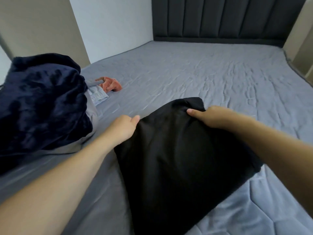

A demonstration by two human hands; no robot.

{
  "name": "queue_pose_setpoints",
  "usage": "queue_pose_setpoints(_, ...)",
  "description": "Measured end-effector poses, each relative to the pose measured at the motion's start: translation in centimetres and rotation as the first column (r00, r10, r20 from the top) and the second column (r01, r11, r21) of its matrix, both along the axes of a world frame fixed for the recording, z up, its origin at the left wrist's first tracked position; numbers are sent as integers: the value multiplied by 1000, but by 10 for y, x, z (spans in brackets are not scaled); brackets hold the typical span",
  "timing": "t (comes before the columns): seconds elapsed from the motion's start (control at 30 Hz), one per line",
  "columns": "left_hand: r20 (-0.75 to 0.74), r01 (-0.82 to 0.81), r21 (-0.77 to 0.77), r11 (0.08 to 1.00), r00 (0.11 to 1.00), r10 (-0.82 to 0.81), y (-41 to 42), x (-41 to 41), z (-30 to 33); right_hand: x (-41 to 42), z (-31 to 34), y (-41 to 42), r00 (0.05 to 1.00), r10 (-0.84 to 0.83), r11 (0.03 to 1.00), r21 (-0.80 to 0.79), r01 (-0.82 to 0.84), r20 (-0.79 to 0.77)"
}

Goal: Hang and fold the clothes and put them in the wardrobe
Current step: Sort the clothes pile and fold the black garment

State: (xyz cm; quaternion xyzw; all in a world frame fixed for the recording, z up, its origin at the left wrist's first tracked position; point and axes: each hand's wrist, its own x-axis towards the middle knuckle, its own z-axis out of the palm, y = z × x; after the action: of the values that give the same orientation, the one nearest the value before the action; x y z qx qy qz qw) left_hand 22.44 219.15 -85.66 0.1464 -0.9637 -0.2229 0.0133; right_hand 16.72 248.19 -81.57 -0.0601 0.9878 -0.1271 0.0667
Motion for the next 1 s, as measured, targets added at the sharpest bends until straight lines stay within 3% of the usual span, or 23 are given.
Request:
queue_pose_setpoints(0.03,-47,25,16,1000,999,-24,8,-8,7,8,8,15,999,-35,999,26,35,-4)
queue_pose_setpoints(0.1,-70,150,-104,983,985,-158,36,-21,6,33,12,48,996,-80,992,103,75,42)
queue_pose_setpoints(0.17,72,289,-304,908,957,-281,74,-20,-11,70,-10,69,986,-100,983,165,77,132)
queue_pose_setpoints(0.23,181,316,-431,845,948,-262,102,-13,-24,94,-36,72,978,-181,976,142,165,105)
queue_pose_setpoints(0.3,65,239,-403,884,970,-232,105,-6,-16,90,-33,65,971,-239,957,165,237,-9)
queue_pose_setpoints(0.33,-42,201,-391,898,971,-236,100,3,-7,80,-28,59,972,-176,963,179,203,-153)
queue_pose_setpoints(0.4,-284,210,-309,928,911,-301,95,37,4,56,-26,43,938,49,990,138,-1,-344)
queue_pose_setpoints(0.43,-325,276,-211,938,885,-334,99,63,8,48,-30,31,944,152,986,118,-122,-292)
queue_pose_setpoints(0.5,-154,476,-90,875,861,-484,115,120,0,42,-59,16,969,229,969,117,-218,-93)
queue_pose_setpoints(0.57,112,599,-245,762,798,-592,122,159,-26,40,-87,17,976,207,977,69,-203,-70)
queue_pose_setpoints(0.63,255,610,-329,721,792,-554,116,174,-47,34,-94,19,975,186,982,18,-186,-122)
queue_pose_setpoints(0.7,248,603,-338,722,798,-550,109,171,-53,30,-91,24,957,200,980,28,-199,-209)
queue_pose_setpoints(0.83,212,502,-239,831,862,-460,107,143,-47,34,-79,13,887,300,952,174,-253,-351)
queue_pose_setpoints(0.9,229,327,-159,932,930,-287,104,110,-36,33,-66,11,888,327,929,283,-239,-323)
queue_pose_setpoints(1.0,164,212,-145,966,968,-188,116,50,-15,24,-37,22,944,320,901,334,-276,-83)
